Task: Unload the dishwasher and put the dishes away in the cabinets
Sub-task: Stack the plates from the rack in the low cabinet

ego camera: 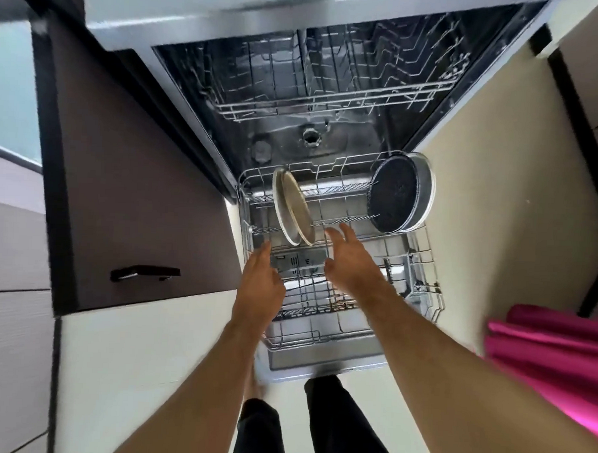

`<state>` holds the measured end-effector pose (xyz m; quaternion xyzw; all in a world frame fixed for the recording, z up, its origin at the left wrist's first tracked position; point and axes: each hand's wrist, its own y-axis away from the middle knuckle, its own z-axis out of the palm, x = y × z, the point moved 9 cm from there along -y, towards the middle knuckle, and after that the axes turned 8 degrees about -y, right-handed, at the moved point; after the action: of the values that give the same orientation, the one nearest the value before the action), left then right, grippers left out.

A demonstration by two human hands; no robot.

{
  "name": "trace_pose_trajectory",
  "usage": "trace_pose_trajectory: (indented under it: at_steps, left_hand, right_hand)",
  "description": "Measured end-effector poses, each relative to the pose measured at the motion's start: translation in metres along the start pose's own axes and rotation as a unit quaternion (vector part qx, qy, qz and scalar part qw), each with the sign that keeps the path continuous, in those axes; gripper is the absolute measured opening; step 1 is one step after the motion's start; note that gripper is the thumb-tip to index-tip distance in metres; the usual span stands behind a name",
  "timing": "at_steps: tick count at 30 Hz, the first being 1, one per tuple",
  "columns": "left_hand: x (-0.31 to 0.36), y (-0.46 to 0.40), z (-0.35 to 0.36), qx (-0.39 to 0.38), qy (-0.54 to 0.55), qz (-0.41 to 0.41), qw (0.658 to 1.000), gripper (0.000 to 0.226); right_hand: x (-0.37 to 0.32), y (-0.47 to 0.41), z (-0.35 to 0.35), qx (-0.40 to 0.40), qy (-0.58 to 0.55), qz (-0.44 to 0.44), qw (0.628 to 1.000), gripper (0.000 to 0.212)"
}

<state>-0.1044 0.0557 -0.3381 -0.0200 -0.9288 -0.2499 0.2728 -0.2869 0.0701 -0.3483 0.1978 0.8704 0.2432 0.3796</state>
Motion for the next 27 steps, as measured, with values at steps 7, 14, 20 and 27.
trace_pose_trajectory:
  at_steps: [7,14,20,27]
  left_hand:
    - [-0.011,-0.053,0.015,0.022,0.047,-0.060,0.997,0.060]
    - [-0.038,-0.106,0.044,-0.003,0.017,-0.085,0.996,0.064]
    - [-0.044,-0.153,0.054,0.012,0.065,-0.117,0.991,0.063]
    - [-0.039,-0.184,0.077,0.005,0.134,-0.148,0.980,0.048]
  right_hand:
    - [0.015,-0.066,0.026,-0.020,0.013,-0.020,1.000,0.081]
    - [0.017,-0.130,0.051,-0.014,-0.009,-0.024,1.000,0.083]
    - [0.009,-0.167,0.068,-0.013,-0.002,-0.056,0.998,0.078]
    - [0.009,-0.183,0.080,0.002,0.011,-0.068,0.998,0.067]
